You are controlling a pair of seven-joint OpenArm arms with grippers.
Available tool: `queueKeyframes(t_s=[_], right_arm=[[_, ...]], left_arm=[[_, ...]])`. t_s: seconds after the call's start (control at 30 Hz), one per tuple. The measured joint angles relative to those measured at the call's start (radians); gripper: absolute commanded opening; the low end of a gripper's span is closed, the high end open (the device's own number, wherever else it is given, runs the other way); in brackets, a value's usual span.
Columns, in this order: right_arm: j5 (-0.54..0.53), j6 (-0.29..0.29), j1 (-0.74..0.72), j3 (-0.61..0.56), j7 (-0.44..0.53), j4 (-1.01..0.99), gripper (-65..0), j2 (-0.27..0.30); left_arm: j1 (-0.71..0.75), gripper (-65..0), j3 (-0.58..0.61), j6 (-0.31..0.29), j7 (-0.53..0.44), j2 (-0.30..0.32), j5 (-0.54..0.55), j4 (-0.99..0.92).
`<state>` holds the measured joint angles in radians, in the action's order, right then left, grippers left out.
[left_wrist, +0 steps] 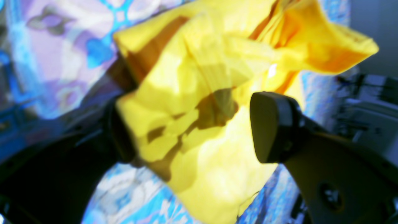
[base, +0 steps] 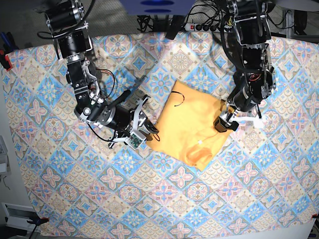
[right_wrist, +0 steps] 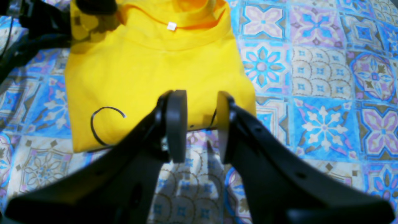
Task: Fold the T-shirt properly
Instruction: 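Press and smooth the yellow bundle's edge with the left gripper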
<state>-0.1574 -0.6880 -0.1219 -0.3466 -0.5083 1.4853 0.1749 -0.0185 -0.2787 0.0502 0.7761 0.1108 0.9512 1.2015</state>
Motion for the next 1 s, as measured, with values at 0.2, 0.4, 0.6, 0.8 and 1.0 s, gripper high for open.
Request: queueKeyframes(t_s=[0.2,0.4,0.6,0.8,1.0], right_arm=[[0.001,0.000,0.000,0.001,0.000,0.002,-49.2,0.000],[0.000,0.000,0.000,0.001,0.000,0.002,-49.2,0.000],[0.002,0.000,-0.001,0.001,0.000,0.002,-49.2,-0.001],[0.002,-0.006,0.003,0.001,-0.003,0.003,-49.2,0.000],[0.002,-0.007,-0.002,0.000,-0.002,0.003,-49.2,0.006]], left_arm=[[-0.065,-37.4,0.003,-0.013,-0.067,0.009,0.014,-0.138],[-0.130,-65.0,0.084,0.010,-0.058,0.026,-0.121,-0.179],[-0.229,-65.0,0.229,0.036,-0.007,0.054,-0.238,-0.197],[-0.351,-65.0,0.430,-0.038,0.026,0.096,-0.278,-0.299],[-0.453,-65.0,0.613,-0.106,-0.016,0.104,-0.274,-0.398]])
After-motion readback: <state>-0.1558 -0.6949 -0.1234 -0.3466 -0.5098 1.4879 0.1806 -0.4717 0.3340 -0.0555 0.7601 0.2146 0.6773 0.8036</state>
